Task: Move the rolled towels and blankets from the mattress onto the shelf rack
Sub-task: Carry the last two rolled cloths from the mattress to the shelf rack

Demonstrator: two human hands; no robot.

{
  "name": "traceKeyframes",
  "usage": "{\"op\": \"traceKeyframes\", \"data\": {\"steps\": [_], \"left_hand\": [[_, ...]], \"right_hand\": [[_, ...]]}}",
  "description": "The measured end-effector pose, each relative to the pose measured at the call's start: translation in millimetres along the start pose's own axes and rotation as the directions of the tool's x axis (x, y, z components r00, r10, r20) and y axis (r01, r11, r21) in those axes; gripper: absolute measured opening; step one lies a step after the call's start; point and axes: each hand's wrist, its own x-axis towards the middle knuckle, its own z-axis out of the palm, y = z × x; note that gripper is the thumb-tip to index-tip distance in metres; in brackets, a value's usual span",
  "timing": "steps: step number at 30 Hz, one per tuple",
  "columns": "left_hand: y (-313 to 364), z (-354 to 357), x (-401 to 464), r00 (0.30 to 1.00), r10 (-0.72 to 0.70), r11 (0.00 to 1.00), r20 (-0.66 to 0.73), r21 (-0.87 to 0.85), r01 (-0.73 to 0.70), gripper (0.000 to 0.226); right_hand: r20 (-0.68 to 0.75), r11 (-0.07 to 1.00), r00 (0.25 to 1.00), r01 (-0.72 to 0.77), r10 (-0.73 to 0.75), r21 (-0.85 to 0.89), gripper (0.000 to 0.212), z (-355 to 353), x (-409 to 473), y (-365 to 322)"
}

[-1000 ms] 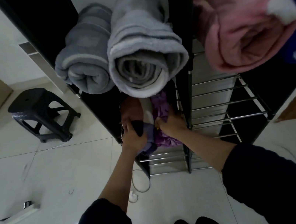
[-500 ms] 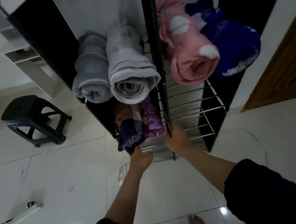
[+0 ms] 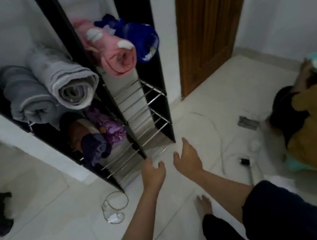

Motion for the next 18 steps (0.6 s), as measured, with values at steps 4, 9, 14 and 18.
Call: {"op": "traceKeyframes", "data": {"steps": [4,9,14,18], "left_hand": [[3.0,41.4,-49.4,0.978,0.078,0.996,0.193,0.028,-0.085,0.052],[26.5,112.5,-109.3,0.884,0.214,0.961,0.415,0.073,-0.267,0.052],[51.5,201.3,-201.0,0.674,0.320,0.872,0.666,0.070,-0.484,0.048],[57.1,264.5,-284.3,0.487,0.349,0.802,0.801,0.013,-0.597,0.044]], "right_hand": [[-0.200,0.988,0.968,-0.153,0.150,0.001,0.063,-51.9,-56.6,48.3],[-0.440,0.934,0.827,-0.347,0.349,0.089,0.061,-128.2,-120.9,114.5],[-0.605,0.793,0.538,-0.533,0.587,0.295,0.060,-202.1,-203.9,184.3],[-0.643,0.661,0.299,-0.604,0.705,0.445,0.063,-252.3,-277.3,225.3]]}}
